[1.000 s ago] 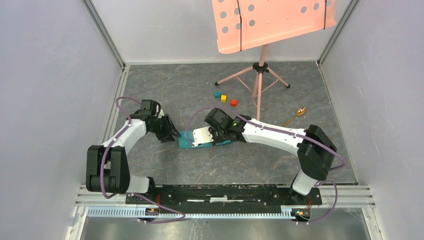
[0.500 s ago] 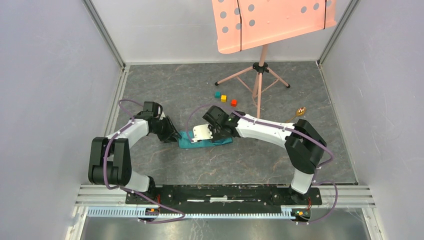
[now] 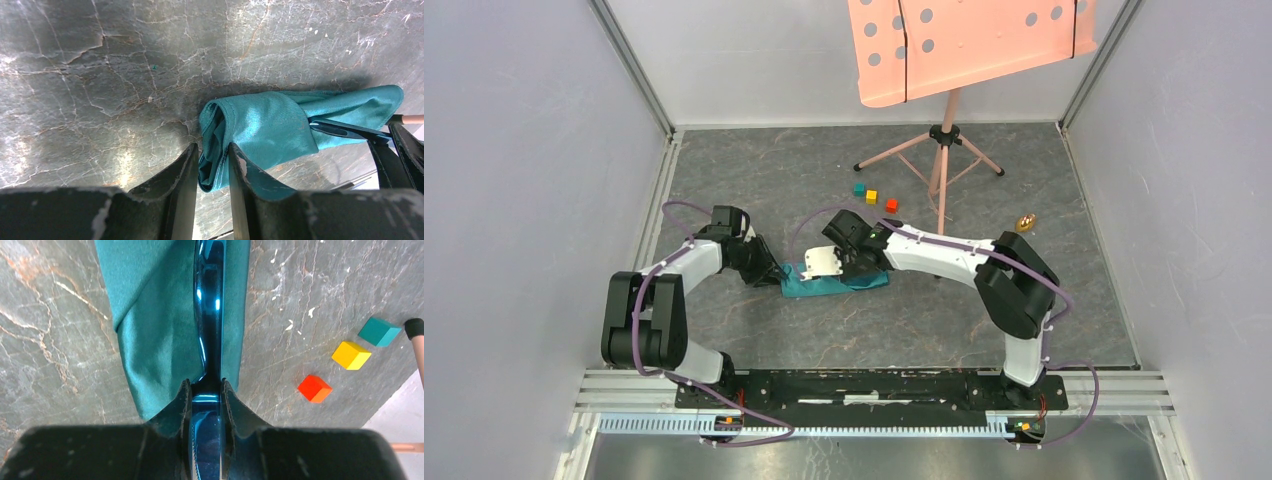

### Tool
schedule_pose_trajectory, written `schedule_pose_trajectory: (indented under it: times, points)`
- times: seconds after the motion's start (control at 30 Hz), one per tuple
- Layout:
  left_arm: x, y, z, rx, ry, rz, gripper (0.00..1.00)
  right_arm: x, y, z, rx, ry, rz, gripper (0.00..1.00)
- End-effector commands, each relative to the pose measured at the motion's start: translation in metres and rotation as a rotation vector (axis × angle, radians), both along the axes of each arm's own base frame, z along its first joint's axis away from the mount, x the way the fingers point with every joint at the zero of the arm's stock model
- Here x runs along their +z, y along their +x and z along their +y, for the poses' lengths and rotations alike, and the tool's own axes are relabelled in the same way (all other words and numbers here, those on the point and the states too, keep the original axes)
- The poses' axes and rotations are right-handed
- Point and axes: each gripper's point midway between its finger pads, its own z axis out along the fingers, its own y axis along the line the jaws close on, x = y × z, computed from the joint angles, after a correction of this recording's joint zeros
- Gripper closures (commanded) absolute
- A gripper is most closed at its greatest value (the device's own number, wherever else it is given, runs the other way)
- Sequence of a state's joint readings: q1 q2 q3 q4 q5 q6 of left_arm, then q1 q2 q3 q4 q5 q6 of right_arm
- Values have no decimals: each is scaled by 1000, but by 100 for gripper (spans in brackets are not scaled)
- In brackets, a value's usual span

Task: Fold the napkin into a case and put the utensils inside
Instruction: Insert the knife into the folded napkin.

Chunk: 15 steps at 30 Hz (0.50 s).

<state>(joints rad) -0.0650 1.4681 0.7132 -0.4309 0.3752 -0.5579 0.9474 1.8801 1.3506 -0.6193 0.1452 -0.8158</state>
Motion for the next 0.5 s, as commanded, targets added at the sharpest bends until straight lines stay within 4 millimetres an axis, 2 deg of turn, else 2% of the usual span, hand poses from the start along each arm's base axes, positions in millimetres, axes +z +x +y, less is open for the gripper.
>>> schedule_pose_trajectory:
  times: [0.0,0.47]
  points:
    - [0,5,-6,22,-34,-1,65,12,9,24,-10,89,-3,100]
    - [1,6,-9,13,-39,-5,66,5,6,65,-10,224,91,100]
